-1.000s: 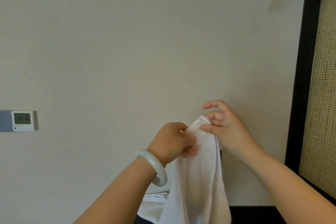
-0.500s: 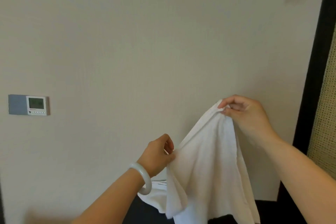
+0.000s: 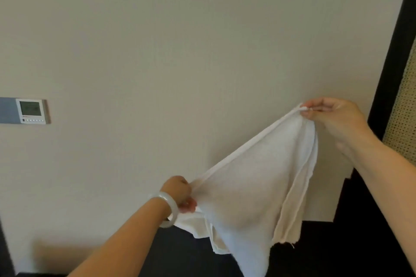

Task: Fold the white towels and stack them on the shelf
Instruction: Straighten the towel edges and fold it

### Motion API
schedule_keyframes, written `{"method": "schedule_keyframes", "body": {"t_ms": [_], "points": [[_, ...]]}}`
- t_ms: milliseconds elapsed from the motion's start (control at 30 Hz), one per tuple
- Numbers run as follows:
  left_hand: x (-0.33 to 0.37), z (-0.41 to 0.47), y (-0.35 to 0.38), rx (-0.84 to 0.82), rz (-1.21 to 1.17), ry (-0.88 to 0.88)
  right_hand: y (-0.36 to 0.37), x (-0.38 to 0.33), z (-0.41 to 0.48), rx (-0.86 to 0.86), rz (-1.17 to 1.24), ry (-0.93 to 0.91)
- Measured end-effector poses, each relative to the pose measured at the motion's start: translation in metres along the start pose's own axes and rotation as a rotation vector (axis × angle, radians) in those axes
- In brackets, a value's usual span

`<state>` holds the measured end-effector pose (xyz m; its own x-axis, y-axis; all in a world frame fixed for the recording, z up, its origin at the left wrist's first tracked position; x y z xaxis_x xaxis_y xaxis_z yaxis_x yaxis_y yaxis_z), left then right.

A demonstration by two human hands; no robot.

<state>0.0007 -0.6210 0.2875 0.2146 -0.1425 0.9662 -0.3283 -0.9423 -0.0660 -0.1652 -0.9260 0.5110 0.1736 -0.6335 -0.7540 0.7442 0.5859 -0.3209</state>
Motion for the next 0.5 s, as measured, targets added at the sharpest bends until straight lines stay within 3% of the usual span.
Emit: {"method": "schedule_keyframes", "body": {"t_ms": [100,133,300,500], "points": [[0.024,0.009,-0.016,-0.028,-0.660,-0.121,-0.014,0.074,-0.003,-0.085,-0.189,0.342],[0.037,0.012,-0.018,-0.034,-0.767,-0.120,-0.013,0.097,-0.010,-0.125,-0.199,0.443],[0.098,0.020,-0.008,-0.091,-0.610,-0.073,0.009,0.144,-0.023,-0.110,0.192,0.660],[0.134,0.009,-0.031,-0.060,-0.629,0.124,0.005,0.122,-0.017,-0.080,0.405,0.490]]}}
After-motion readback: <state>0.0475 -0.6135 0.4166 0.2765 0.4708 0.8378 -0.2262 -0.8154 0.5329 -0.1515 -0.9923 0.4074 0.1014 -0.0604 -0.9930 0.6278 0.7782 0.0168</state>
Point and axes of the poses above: each hand's wrist, its own z-axis towards the middle knuckle, its own y-axis out of the palm, x = y × z, the point moved 8 cm from there along z, towards the middle knuckle, and after that the axes turned 15 degrees about -z, right-handed, at the moved point
